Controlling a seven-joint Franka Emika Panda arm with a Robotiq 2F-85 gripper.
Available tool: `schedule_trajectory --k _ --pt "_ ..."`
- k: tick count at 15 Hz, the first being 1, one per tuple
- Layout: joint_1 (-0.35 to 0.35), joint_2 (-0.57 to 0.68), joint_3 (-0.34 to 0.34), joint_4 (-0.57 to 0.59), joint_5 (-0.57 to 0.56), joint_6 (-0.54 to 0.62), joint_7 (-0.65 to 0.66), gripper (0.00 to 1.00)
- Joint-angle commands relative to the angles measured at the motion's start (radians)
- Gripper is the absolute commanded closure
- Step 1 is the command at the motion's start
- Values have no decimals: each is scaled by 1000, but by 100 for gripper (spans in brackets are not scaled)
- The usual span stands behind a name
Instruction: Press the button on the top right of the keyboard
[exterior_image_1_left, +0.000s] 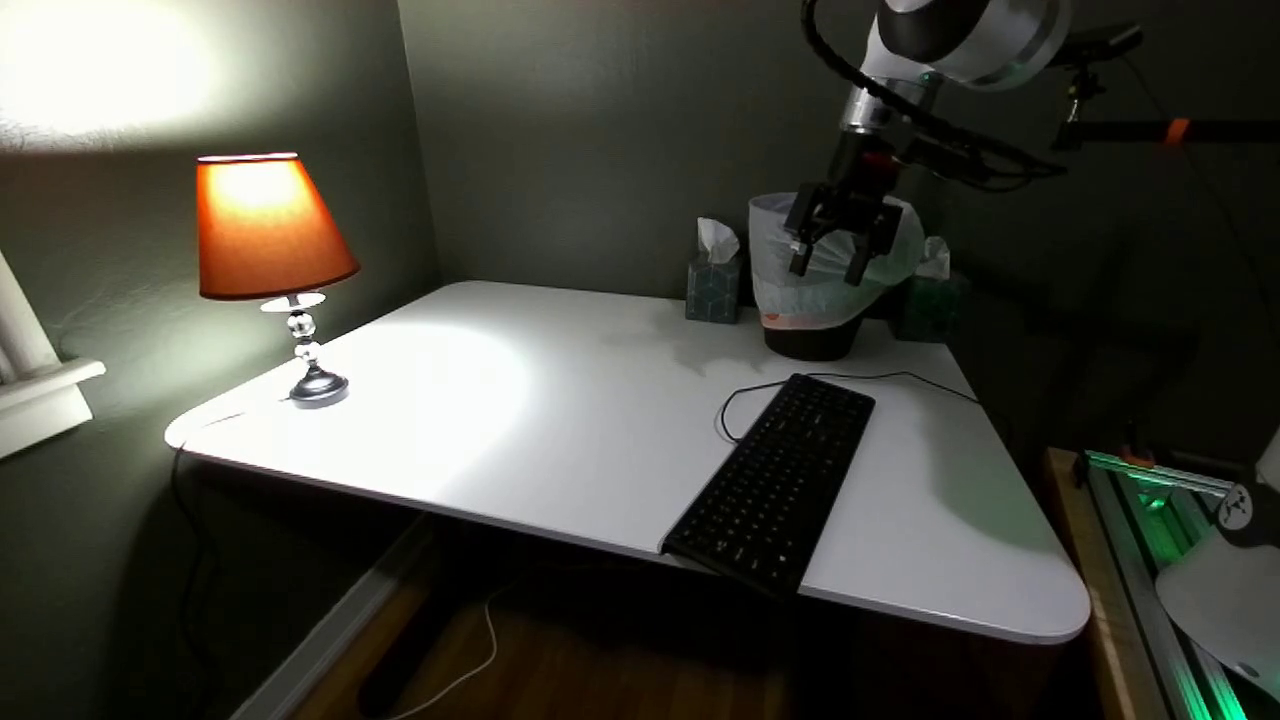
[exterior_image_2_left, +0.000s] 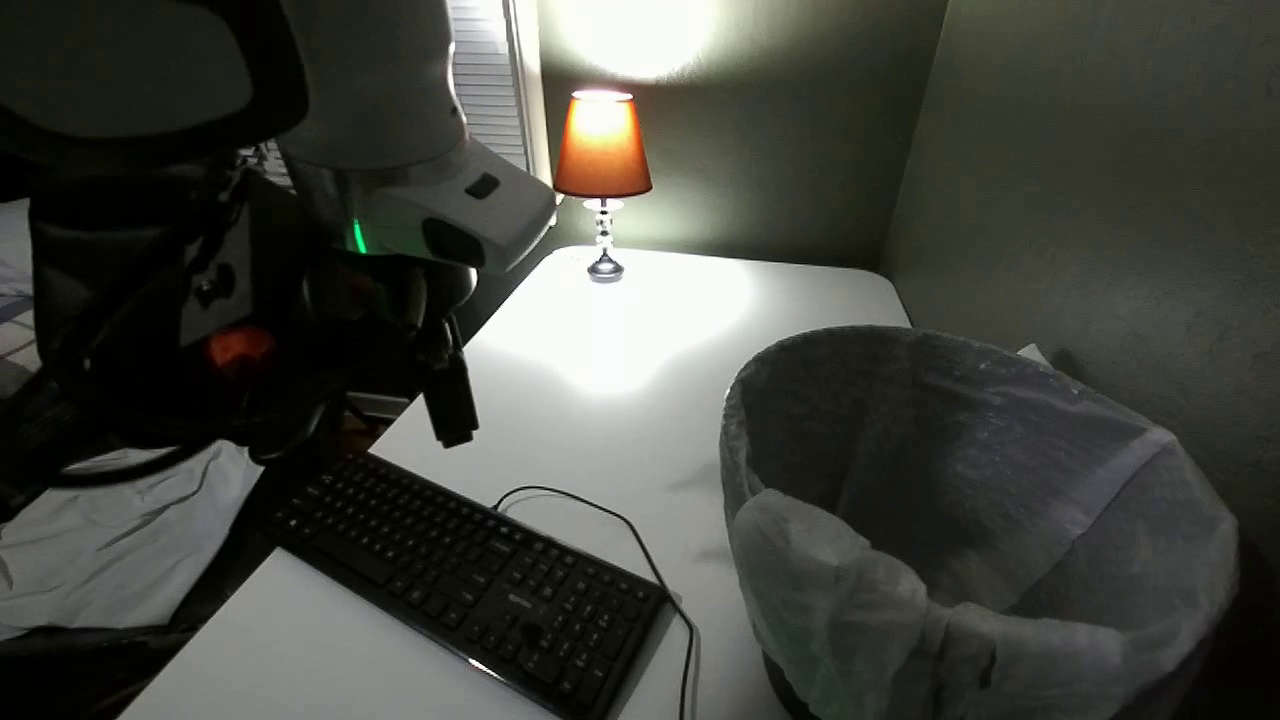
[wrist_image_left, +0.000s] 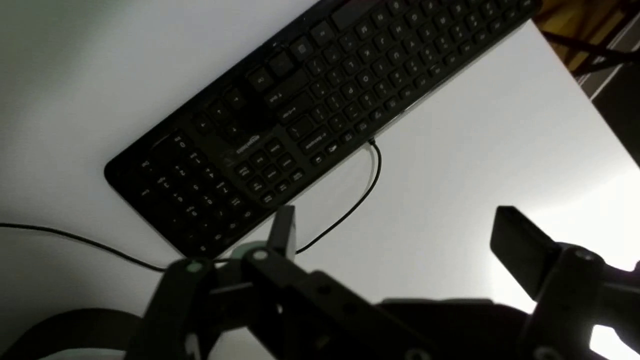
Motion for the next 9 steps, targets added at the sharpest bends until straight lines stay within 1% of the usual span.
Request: schedule_trajectory --k 1,7,9 --pt "-21 49 -30 -22 63 86 7 25" --pt "-43 167 -74 11 166 158 13 73" --pt "-49 210 -84 29 208 170 8 87"
